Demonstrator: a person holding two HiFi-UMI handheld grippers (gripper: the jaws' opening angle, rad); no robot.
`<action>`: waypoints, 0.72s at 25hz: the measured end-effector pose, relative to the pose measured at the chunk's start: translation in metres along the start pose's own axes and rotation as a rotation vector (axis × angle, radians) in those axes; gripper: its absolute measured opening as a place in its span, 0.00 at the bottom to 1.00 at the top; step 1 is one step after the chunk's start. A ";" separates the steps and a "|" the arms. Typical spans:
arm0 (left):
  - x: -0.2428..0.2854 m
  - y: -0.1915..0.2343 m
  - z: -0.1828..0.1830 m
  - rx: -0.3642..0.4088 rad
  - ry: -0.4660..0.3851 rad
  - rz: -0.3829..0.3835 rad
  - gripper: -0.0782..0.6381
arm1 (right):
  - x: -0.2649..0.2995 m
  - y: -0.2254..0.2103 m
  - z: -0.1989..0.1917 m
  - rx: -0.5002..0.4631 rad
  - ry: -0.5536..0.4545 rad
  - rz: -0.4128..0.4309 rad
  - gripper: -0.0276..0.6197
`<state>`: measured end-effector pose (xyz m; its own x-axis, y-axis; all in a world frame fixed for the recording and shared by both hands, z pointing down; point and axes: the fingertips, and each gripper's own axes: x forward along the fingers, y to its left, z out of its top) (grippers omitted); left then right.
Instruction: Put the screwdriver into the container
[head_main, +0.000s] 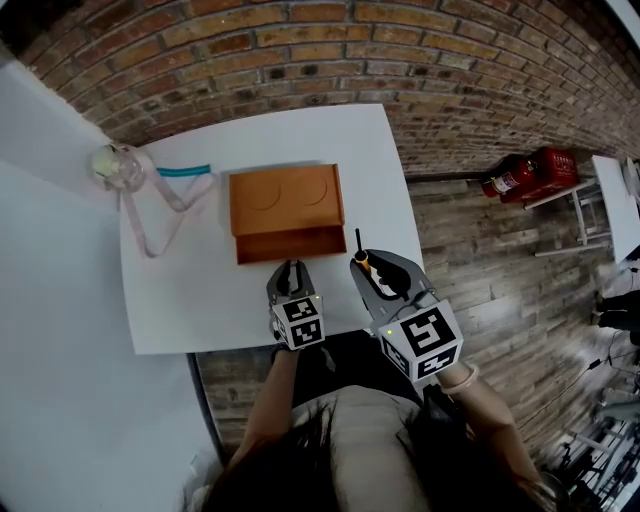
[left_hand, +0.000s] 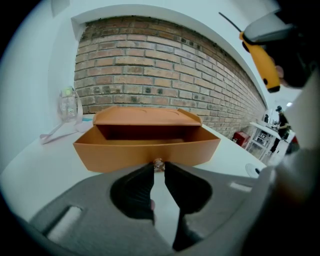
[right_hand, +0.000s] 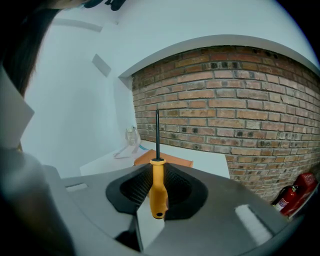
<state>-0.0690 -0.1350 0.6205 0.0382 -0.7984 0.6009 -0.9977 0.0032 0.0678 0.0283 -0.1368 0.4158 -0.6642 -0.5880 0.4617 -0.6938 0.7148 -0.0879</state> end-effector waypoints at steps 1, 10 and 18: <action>-0.002 0.000 -0.002 -0.002 0.003 0.000 0.20 | -0.001 0.001 -0.001 0.001 0.001 -0.001 0.15; -0.010 -0.003 -0.009 -0.012 0.007 -0.008 0.20 | -0.003 0.009 -0.010 -0.016 0.030 0.003 0.15; -0.012 -0.004 -0.010 -0.013 0.005 -0.018 0.20 | 0.006 0.018 -0.021 -0.077 0.087 0.046 0.15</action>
<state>-0.0651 -0.1192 0.6206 0.0563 -0.7952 0.6037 -0.9961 -0.0033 0.0886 0.0177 -0.1200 0.4358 -0.6654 -0.5214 0.5341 -0.6378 0.7690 -0.0438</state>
